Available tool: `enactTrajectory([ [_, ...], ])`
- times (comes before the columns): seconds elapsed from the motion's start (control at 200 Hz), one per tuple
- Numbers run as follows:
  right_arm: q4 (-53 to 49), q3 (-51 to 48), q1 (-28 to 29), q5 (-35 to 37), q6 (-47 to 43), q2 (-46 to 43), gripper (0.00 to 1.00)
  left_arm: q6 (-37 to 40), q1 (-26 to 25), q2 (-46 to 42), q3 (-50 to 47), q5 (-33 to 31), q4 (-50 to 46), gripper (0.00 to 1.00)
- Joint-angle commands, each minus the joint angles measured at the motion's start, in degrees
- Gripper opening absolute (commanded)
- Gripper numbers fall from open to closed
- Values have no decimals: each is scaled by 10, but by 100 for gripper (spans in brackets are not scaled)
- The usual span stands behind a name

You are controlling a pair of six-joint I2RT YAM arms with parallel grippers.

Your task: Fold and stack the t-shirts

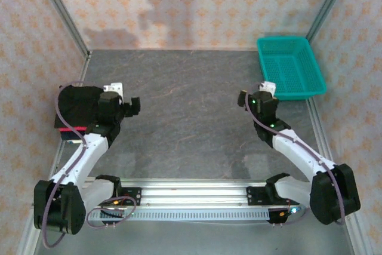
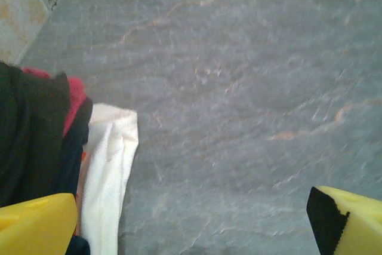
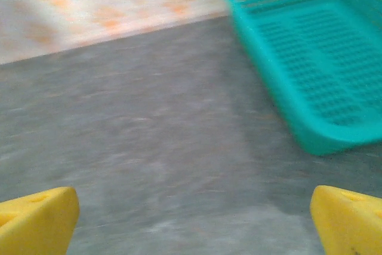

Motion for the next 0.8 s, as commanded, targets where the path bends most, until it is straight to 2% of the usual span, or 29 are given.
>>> enactTrajectory([
  [0.0, 97, -53, -38, 90, -57, -2, 99, 64, 1, 24, -23, -20, 127, 100],
  [0.165, 291, -154, -120, 36, -59, 33, 99, 67, 3, 76, -79, -8, 254, 100],
  [0.245, 371, -179, -156, -11, -41, 74, 99, 61, 13, 103, -82, 19, 278, 100],
  [0.3, 393, -178, -167, -30, -46, 88, 99, 43, 25, 127, -89, 49, 312, 100],
  [0.365, 410, -167, -185, -64, -31, 117, 100, 32, 30, 171, -106, 53, 384, 100],
  [0.46, 458, -159, -190, -111, -38, 181, 100, 40, 26, 243, -82, 56, 400, 100],
  [0.555, 532, -160, -191, -144, -50, 246, 99, 23, 31, 246, -79, 31, 398, 100],
  [0.646, 438, -130, -191, -147, -50, 228, 99, 16, 26, 248, -73, -2, 387, 100],
  [0.716, 458, -124, -189, -150, -57, 246, 99, 16, 24, 248, -74, -7, 389, 100],
  [0.791, 430, -118, -186, -147, -58, 237, 99, 18, 20, 249, -74, -12, 390, 100],
])
